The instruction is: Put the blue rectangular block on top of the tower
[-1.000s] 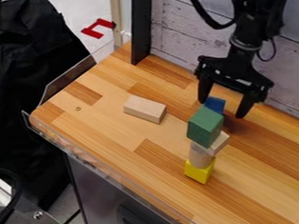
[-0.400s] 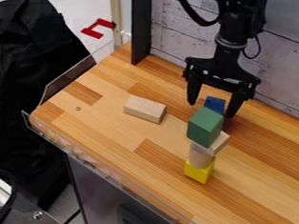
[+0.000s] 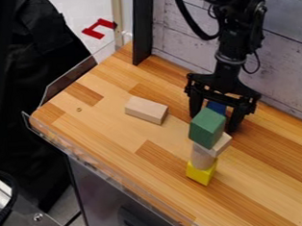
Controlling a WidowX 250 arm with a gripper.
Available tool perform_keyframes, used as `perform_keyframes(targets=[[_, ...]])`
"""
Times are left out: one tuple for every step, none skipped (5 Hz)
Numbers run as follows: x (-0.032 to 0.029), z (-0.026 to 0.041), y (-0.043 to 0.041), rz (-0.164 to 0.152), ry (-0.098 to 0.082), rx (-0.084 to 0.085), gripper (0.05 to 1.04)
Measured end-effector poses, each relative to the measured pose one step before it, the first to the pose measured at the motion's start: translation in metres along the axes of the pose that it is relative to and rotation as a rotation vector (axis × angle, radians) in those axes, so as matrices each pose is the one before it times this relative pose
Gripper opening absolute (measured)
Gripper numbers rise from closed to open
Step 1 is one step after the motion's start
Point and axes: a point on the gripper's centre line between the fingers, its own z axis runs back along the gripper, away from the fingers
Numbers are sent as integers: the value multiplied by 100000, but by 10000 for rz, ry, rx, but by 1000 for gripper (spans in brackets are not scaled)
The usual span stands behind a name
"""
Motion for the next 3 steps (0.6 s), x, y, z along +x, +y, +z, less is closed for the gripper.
perform_keyframes(targets=[[91, -30, -123, -32, -59, -115, 668], [-255, -103, 334, 267, 57, -299, 589], [-649, 276, 770, 81, 137, -65, 589]])
